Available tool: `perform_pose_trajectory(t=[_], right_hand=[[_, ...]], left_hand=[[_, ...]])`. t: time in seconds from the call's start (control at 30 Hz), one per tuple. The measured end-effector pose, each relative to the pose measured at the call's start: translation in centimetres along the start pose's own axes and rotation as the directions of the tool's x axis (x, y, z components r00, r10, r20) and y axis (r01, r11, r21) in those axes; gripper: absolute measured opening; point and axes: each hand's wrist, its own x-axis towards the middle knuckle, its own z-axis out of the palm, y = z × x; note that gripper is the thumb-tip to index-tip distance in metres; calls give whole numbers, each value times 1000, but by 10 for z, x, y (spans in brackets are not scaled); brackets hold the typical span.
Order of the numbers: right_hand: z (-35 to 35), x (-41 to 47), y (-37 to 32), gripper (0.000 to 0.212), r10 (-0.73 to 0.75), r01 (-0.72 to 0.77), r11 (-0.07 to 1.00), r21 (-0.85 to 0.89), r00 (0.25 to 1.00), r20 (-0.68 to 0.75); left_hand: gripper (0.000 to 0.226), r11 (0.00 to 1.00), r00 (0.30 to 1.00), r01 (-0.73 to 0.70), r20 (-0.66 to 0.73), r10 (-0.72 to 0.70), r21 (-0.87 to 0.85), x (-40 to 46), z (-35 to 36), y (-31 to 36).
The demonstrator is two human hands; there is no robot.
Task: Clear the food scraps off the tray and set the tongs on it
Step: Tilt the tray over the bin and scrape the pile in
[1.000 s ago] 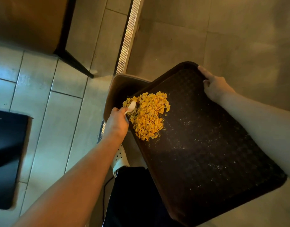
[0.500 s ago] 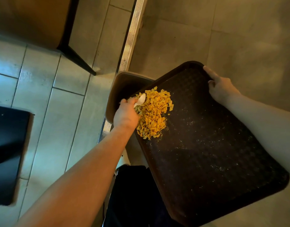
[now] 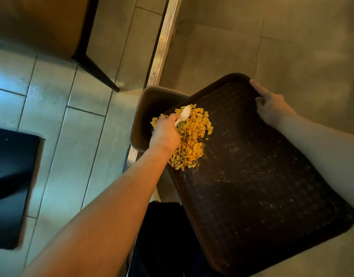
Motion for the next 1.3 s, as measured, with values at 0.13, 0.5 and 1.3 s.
perform_pose_trajectory(t=[0.13, 0.5, 1.3], right_hand=[[0, 0, 1, 52, 21, -21, 1000, 9, 1000, -10], [-1, -1, 1, 52, 12, -12, 1000, 22, 1000, -3], [-1, -2, 0, 52, 34, -34, 999, 7, 999, 9]], left_hand=[[49, 995, 996, 85, 3, -85, 51, -6, -2, -18], [50, 995, 994, 93, -52, -92, 21, -16, -6, -24], [49, 990, 988, 123, -103, -116, 67, -27, -17, -21]])
